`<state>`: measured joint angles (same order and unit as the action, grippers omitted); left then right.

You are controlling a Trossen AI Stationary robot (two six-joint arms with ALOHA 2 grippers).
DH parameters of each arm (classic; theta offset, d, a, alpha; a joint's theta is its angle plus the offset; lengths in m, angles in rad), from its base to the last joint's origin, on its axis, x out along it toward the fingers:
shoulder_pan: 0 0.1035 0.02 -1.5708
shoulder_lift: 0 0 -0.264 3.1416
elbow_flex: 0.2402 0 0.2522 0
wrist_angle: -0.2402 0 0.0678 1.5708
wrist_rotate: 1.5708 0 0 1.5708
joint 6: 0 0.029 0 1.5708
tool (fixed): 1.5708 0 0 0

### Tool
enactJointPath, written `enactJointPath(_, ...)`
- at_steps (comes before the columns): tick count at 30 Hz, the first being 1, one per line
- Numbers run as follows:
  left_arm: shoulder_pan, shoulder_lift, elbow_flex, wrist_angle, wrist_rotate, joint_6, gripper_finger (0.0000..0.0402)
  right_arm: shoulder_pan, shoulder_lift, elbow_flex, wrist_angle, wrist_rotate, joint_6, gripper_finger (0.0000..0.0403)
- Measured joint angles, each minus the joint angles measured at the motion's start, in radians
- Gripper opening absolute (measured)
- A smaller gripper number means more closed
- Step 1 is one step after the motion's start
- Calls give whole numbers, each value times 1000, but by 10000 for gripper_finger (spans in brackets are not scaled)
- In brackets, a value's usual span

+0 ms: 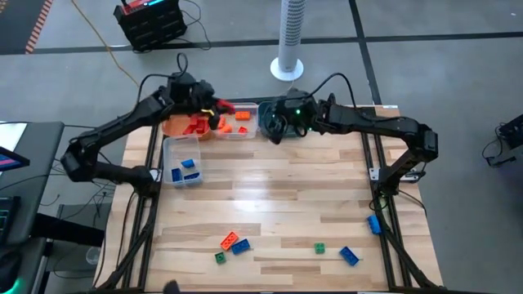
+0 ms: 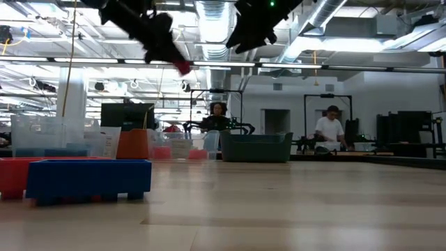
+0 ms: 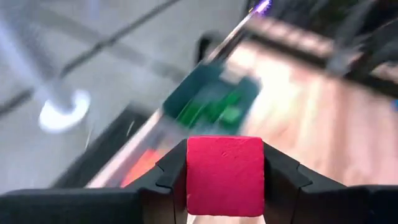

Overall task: Sort blocks
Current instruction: Put the red block into the orange bin, then put the blue game piece into the bottom transparent bin

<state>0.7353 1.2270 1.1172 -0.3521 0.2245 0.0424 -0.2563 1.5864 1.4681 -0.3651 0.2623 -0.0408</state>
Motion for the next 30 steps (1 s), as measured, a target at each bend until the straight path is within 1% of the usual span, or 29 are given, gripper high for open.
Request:
enactJointPath(2, 45, 0, 0, -97, -41, 2, 129, -9, 0, 0, 3, 3, 0, 276)
enactJointPath(5, 97, 14, 0, -232, -153, -13, 129, -8, 0, 0, 3, 0, 9, 276)
enactJointPath(7, 129, 21, -2, -308, -237, -45, 129, -7, 0, 0, -1, -26, 32, 276)
enactJointPath(9, 156, 19, -2, -347, -294, -48, 129, -8, 0, 0, -18, -70, 68, 276)
enactJointPath(11, 179, 18, -5, -358, -330, -48, 129, -8, 0, 1, -57, -94, 110, 276)
enactJointPath(14, 216, 39, -9, -422, -341, -47, 132, -10, 0, 1, -138, -101, 146, 276)
enactJointPath(18, 258, 134, -11, -585, -317, -30, 151, -15, -6, 1, -195, -103, 157, 276)
enactJointPath(20, 264, 188, -11, -628, -296, -30, 157, -14, -11, 1, -193, -103, 158, 276)
enactJointPath(23, 265, 245, -11, -626, -248, -19, 165, -7, -18, 1, -206, -103, 157, 276)
enactJointPath(26, 261, 261, -5, -602, -200, -1, 184, -1, -18, 1, -232, -105, 158, 276)
enactJointPath(30, 252, 255, 28, -582, -221, 16, 213, 16, -22, 1, -290, -108, 180, 276)
